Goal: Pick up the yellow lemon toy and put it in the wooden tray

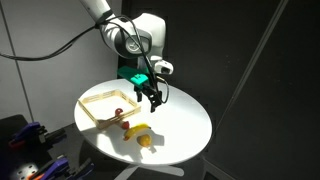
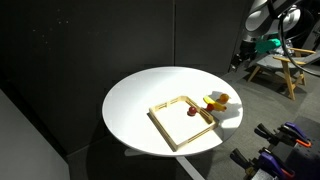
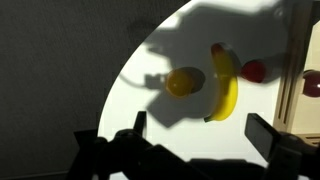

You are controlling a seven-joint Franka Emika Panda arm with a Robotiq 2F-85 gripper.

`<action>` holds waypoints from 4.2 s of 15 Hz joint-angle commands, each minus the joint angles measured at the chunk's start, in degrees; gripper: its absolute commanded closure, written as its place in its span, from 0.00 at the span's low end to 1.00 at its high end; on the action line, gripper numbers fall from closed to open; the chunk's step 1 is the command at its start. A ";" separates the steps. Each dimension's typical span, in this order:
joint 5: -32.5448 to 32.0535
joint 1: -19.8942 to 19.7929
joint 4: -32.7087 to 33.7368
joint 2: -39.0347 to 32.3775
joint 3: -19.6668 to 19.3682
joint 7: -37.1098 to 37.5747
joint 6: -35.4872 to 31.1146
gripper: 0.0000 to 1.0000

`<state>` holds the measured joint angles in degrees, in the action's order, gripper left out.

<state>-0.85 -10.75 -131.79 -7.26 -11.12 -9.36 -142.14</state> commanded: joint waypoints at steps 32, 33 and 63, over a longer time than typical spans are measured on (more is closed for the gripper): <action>0.10 -1.49 7.52 -14.49 2.19 0.50 -2.74 0.00; -0.02 -1.49 8.24 -15.41 2.20 0.60 -2.68 0.00; -1.48 -2.01 19.90 -32.42 1.68 0.47 -3.25 0.00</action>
<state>-0.78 -12.25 -113.36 -38.33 -9.43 -9.28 -144.83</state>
